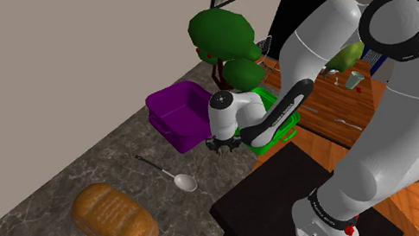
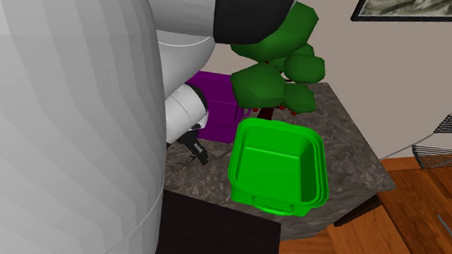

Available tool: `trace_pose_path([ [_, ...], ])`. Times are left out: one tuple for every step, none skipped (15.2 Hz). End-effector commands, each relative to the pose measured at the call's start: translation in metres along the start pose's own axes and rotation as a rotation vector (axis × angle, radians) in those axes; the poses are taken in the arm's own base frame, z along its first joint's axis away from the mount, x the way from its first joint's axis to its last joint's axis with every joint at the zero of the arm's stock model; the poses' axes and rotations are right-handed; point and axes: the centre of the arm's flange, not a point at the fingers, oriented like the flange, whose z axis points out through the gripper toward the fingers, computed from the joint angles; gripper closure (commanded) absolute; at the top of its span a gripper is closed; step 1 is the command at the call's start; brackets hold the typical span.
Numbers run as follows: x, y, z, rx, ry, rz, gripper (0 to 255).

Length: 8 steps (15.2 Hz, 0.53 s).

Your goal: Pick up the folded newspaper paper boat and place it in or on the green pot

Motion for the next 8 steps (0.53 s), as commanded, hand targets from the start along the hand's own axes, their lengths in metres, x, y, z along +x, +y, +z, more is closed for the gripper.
trace_pose_path([
  [0.000,0.000,0.000,0.000,0.000,0.000,255],
  [0.000,0.000,0.000,0.000,0.000,0.000,255],
  [0.001,0.001,-0.005,0.000,0.000,0.000,255],
  [0.002,0.003,-0.010,0.000,0.000,0.000,255],
  [0.003,0.004,-0.015,0.000,0.000,0.000,255],
  [0.004,0.006,-0.020,0.000,0.000,0.000,255],
  [0.005,0.007,-0.025,0.000,0.000,0.000,255],
  [0.006,0.008,-0.030,0.000,0.000,0.000,255],
])
